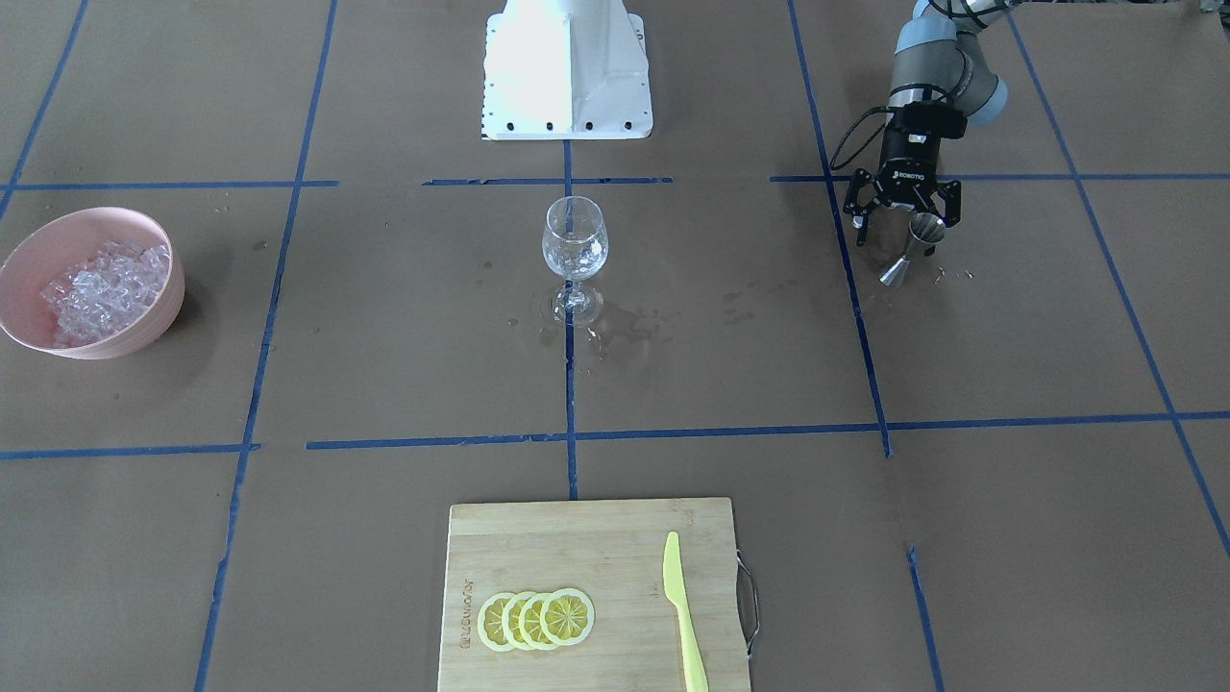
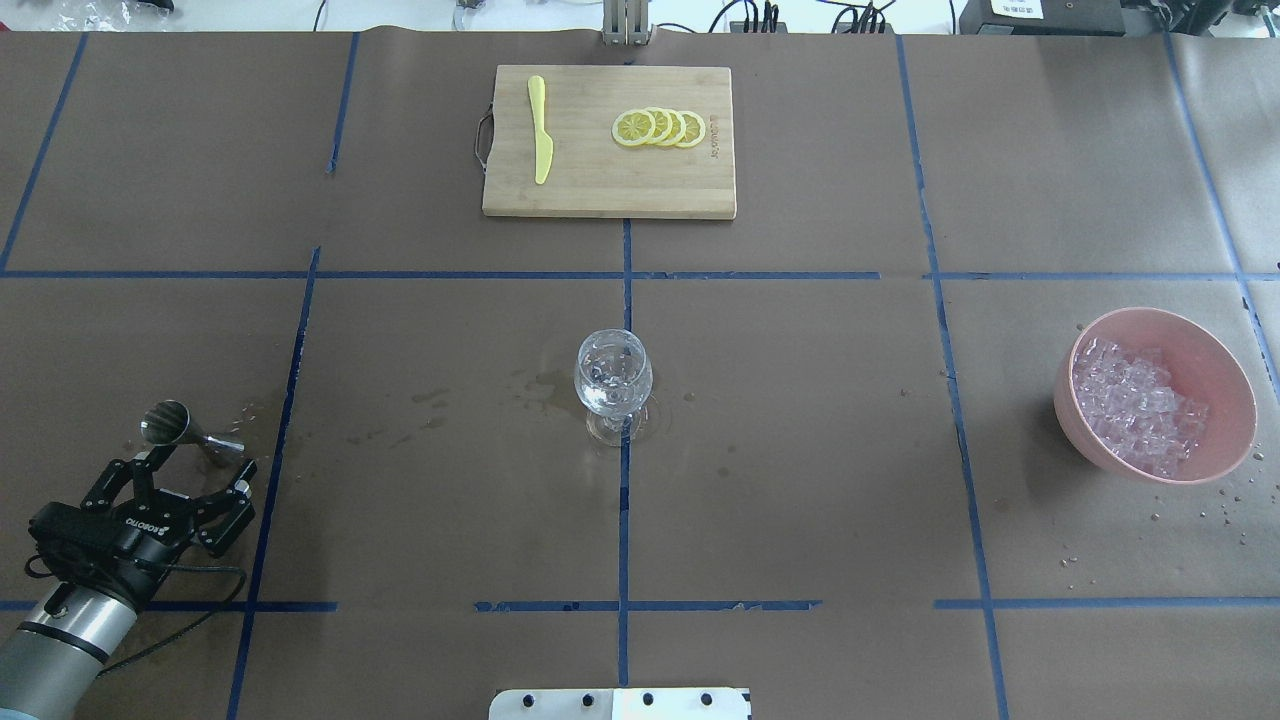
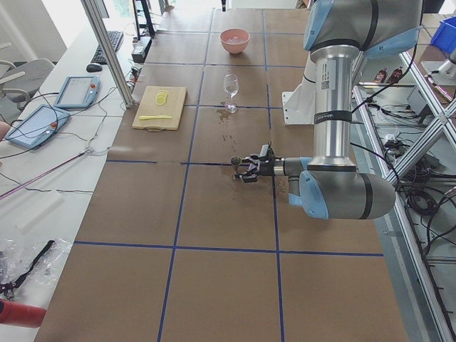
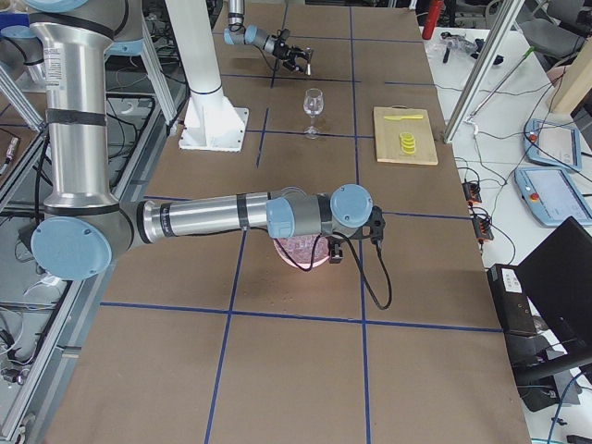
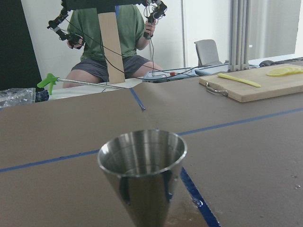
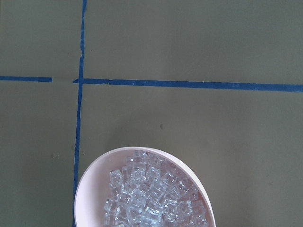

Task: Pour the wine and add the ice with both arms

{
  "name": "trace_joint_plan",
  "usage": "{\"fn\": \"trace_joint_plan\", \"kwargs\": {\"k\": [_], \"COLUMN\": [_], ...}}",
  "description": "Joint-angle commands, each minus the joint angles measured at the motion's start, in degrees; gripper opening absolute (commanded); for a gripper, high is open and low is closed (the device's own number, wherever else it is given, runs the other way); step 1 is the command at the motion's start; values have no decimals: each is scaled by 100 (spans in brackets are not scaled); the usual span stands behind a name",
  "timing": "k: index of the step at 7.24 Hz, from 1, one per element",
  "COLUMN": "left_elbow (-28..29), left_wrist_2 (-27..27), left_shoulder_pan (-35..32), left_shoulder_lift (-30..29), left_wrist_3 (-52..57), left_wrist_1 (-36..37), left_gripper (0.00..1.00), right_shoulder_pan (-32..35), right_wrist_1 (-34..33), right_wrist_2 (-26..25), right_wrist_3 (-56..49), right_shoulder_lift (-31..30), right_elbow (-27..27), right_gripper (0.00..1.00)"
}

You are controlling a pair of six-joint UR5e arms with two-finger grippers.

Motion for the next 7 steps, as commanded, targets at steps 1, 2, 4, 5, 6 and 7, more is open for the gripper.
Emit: {"fn": "trace_joint_plan", "kwargs": {"k": [1, 2, 4, 5, 6, 7], "left_elbow": [-354, -416, -741, -768, -742, -646], "left_wrist_2": [-503, -662, -1284, -1688, -2005, -2374], "left_shoulder_pan": [3, -6, -32, -59, -198, -252], "left_shoulder_lift": [329, 470, 1171, 1540, 1804, 2103], "left_wrist_3": [282, 310, 581, 634, 1131, 1667], "left_wrist_1": [-19, -19, -27, -45, -376, -953], "left_gripper": [99, 99, 99, 99, 99, 99], "right_shoulder_pan": [0, 0, 0, 0, 0, 0], "right_wrist_1": [0, 0, 0, 0, 9, 9], "right_wrist_2": [0, 0, 0, 0, 0, -35], "right_wrist_3": [-3, -3, -3, 5, 14, 145], "right_shoulder_lift": [0, 0, 0, 0, 0, -18], "right_elbow": [15, 15, 6, 15, 24, 163], "right_gripper": [100, 100, 100, 100, 100, 100]}}
